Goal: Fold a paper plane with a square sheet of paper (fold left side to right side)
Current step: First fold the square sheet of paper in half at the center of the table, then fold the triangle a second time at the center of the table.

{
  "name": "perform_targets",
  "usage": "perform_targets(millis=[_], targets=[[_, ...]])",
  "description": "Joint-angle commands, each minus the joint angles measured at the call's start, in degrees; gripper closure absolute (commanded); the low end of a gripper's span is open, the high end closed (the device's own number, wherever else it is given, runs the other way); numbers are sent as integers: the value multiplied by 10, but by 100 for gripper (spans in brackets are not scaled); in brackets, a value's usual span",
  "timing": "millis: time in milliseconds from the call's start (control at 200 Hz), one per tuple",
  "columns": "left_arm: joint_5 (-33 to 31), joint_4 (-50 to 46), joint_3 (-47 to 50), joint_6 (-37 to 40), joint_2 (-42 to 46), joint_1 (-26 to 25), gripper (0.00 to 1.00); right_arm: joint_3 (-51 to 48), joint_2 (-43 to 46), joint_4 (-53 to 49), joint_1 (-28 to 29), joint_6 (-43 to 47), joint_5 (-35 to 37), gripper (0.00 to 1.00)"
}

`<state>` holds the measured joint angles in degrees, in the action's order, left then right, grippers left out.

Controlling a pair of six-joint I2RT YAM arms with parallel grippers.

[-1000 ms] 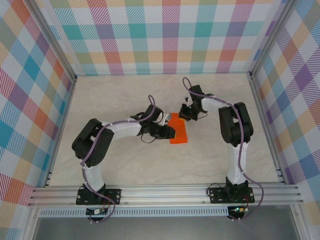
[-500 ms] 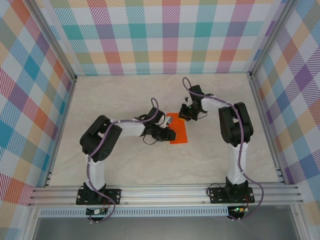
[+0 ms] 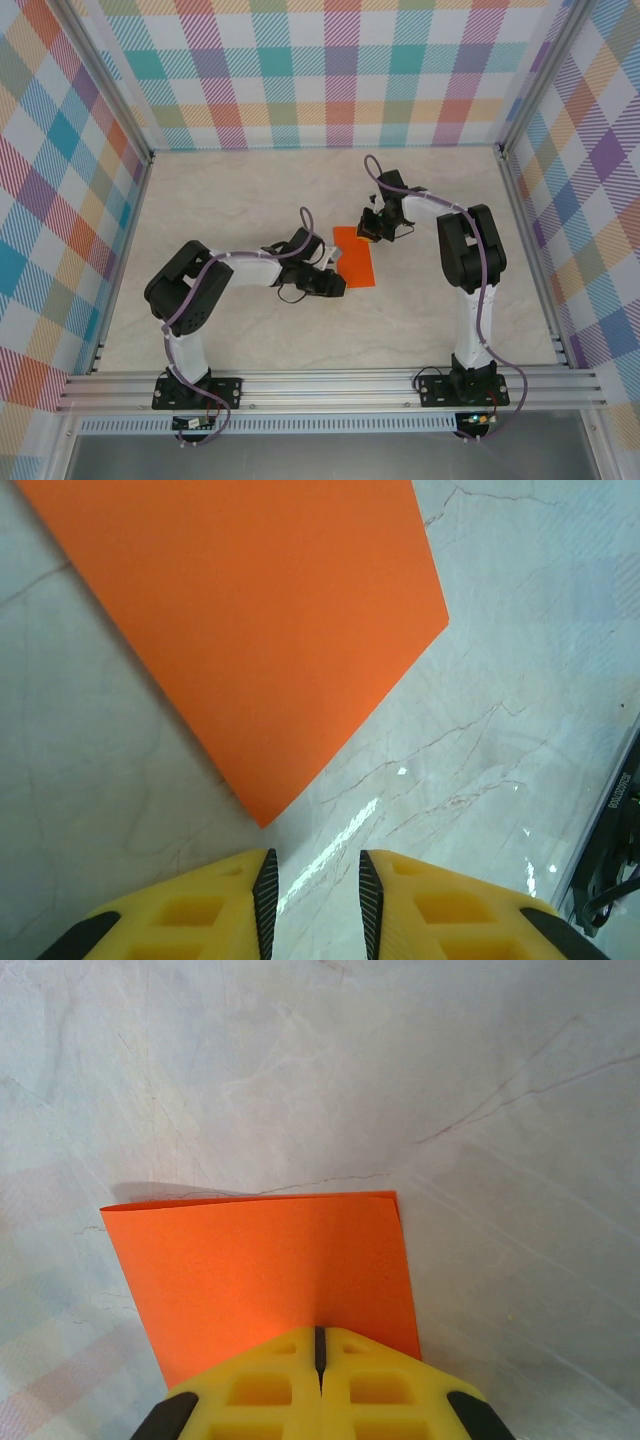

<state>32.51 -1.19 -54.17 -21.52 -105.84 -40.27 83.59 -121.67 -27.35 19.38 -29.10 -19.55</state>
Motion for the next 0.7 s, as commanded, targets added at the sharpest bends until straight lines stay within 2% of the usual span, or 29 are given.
perform_targets(millis=[0, 80, 165, 265, 390, 695], targets=[[11, -35, 12, -13, 27, -5, 68, -12, 3, -12, 4, 8, 0, 94], [13, -37, 3, -18, 62, -1, 65, -15, 34, -3, 5, 15, -4, 87], [-4, -53, -10, -30, 100, 12, 60, -24, 81, 1, 5, 24, 6, 74], [-15, -67, -27, -59, 106, 44, 53, -48, 142, -7, 5, 39, 31, 56], [-5, -66, -71, -95, 53, 72, 52, -116, 211, -10, 4, 45, 54, 42], [-28, -72, -231, -105, -113, 101, 65, -303, 369, 1, 4, 27, 41, 7]])
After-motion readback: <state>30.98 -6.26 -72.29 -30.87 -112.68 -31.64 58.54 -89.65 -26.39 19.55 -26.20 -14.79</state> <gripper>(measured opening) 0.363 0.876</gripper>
